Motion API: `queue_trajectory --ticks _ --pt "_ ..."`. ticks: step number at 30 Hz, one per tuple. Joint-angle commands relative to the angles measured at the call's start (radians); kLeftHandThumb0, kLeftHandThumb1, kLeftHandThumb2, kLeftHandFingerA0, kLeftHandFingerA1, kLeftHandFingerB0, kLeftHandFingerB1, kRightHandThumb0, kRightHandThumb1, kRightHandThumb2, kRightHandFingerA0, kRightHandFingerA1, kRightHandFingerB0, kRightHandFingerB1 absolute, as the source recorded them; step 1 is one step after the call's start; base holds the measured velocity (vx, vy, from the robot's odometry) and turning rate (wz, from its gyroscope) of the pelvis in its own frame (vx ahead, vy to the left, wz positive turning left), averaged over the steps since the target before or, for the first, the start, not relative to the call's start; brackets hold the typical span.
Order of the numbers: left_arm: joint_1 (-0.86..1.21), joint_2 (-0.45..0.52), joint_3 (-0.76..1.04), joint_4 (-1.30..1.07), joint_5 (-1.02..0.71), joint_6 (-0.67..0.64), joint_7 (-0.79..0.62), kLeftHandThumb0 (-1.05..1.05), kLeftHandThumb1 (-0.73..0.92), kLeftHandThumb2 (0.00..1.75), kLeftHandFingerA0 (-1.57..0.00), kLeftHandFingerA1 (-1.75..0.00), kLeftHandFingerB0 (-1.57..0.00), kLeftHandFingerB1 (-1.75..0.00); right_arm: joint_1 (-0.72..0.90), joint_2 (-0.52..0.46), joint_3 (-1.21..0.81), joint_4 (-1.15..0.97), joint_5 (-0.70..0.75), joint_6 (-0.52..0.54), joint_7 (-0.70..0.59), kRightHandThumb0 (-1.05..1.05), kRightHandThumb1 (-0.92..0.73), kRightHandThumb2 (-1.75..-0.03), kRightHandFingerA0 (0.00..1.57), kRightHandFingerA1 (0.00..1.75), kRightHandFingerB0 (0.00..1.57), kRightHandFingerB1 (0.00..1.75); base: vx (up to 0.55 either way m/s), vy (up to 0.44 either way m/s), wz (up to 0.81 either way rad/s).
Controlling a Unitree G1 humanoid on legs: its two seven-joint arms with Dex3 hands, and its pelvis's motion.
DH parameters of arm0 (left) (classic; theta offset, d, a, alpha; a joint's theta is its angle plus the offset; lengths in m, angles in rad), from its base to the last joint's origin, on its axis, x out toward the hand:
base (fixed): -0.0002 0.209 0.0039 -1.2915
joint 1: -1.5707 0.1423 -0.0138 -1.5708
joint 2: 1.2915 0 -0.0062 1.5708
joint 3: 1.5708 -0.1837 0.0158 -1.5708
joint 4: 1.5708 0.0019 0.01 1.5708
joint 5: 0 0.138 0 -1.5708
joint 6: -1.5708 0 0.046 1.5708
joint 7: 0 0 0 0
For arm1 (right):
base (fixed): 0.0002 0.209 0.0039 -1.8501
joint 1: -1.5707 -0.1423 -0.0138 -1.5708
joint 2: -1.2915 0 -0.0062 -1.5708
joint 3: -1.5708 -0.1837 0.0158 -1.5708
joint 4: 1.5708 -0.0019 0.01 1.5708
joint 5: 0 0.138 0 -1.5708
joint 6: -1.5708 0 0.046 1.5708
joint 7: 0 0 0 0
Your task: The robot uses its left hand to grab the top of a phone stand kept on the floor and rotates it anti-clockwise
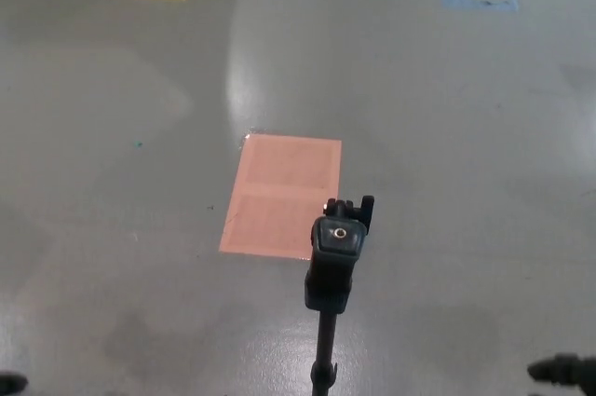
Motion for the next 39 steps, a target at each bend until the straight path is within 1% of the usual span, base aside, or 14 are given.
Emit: queue_trajectory --ticks 1,3,5,11,12,16,17,23,24,25,26,35,36,39 --pt "-0.055 0.065 -0.042 0.085 0.063 -0.062 -0.097 -0.48 0.72 0.62 -0.43 -0.37 -0.18 -0.28 -0.061 -0.051 0.034 0.085 -0.036 -0.026 0.136 -0.39 -0.81 -0.64 0.36 0.42 0.21 0.29 0.0 0.0 0.0" --pt "-0.049 0.06 -0.026 0.087 0.044 -0.084 -0.055 -0.54 0.56 0.78 -0.29 -0.44 -0.13 -0.37 -0.067 -0.049 0.039 0.097 -0.039 -0.031 0.132 -0.4 -0.8 -0.64 0.35 0.41 0.21 0.29 0.0 0.0 0.0" --pt "-0.033 0.052 -0.003 0.072 0.024 -0.135 -0.007 -0.53 0.56 0.77 -0.24 -0.42 -0.14 -0.37 -0.069 -0.05 0.042 0.104 -0.041 -0.039 0.133 -0.47 -0.7 -0.78 0.29 0.46 0.18 0.37 0.0 0.0 0.0" --pt "0.021 0.012 0.093 -0.026 -0.046 -0.317 0.074 -0.54 0.49 0.71 -0.21 -0.42 -0.08 -0.34 -0.088 -0.046 0.052 0.113 -0.053 -0.035 0.14 -0.46 -0.7 -0.78 0.27 0.45 0.18 0.37 0.0 0.0 0.0" --pt "0.071 -0.01 0.114 -0.157 -0.065 -0.365 0.092 -0.27 0.39 0.9 -0.01 -0.47 0.0 -0.47 -0.089 -0.047 0.055 0.115 -0.055 -0.039 0.143 -0.45 -0.7 -0.77 0.27 0.45 0.17 0.36 0.0 0.0 0.0" --pt "0.132 -0.029 0.144 -0.307 -0.08 -0.404 0.084 -0.27 0.37 0.89 -0.01 -0.48 0.0 -0.47 -0.097 -0.044 0.053 0.119 -0.054 -0.032 0.146 -0.45 -0.7 -0.77 0.25 0.45 0.15 0.35 0.0 0.0 0.0" --pt "0.184 -0.035 0.14 -0.443 -0.057 -0.425 0.106 -0.51 0.42 0.64 -0.17 -0.39 -0.09 -0.33 -0.101 -0.042 0.054 0.121 -0.056 -0.026 0.138 -0.46 -0.69 -0.79 0.26 0.45 0.11 0.35 0.0 0.0 0.0" --pt "0.279 -0.055 0.135 -0.734 -0.025 -0.415 0.102 -0.51 0.42 0.64 -0.18 -0.41 -0.08 -0.33 -0.101 -0.048 0.052 0.123 -0.06 -0.023 0.119 -0.47 -0.67 -0.8 0.32 0.48 0.08 0.34 0.0 0.0 0.0" --pt "0.307 -0.056 0.127 -0.861 -0.02 -0.421 0.081 -0.27 0.34 0.87 -0.03 -0.49 0.0 -0.48 -0.098 -0.049 0.038 0.122 -0.048 -0.018 0.1 -0.47 -0.66 -0.79 0.33 0.48 0.08 0.34 0.0 0.0 0.0" --pt "0.312 -0.056 0.126 -0.884 -0.02 -0.422 0.076 -0.27 0.34 0.87 -0.03 -0.49 0.0 -0.48 -0.097 -0.048 0.034 0.122 -0.045 -0.016 0.095 -0.47 -0.66 -0.79 0.33 0.48 0.08 0.34 0.0 0.0 0.0" --pt "0.33 -0.055 0.124 -0.97 -0.01 -0.399 0.067 -0.51 0.42 0.64 -0.2 -0.41 -0.08 -0.33 -0.094 -0.048 0.022 0.122 -0.035 -0.015 0.08 -0.47 -0.65 -0.79 0.36 0.49 0.08 0.35 0.0 0.0 0.0" --pt "0.343 -0.048 0.102 -1.248 0.004 -0.325 0.009 -0.51 0.39 0.63 -0.19 -0.38 -0.08 -0.33 -0.078 -0.045 -0.005 0.117 -0.014 -0.026 0.036 -0.48 -0.65 -0.8 0.39 0.5 0.06 0.27 0.0 0.0 0.0" --pt "0.33 -0.045 0.093 -1.267 0.011 -0.336 0.0 -0.29 0.3 0.85 0.0 -0.47 -0.01 -0.51 -0.077 -0.045 -0.009 0.116 -0.011 -0.028 0.034 -0.46 -0.65 -0.8 0.4 0.52 0.06 0.23 0.0 0.0 0.0" --pt "0.31 -0.039 0.079 -1.301 0.025 -0.334 -0.014 -0.29 0.29 0.85 0.0 -0.48 -0.02 -0.51 -0.078 -0.045 -0.017 0.116 -0.005 -0.025 0.035 -0.39 -0.77 -0.63 0.44 0.42 0.04 0.25 0.0 0.0 0.0"
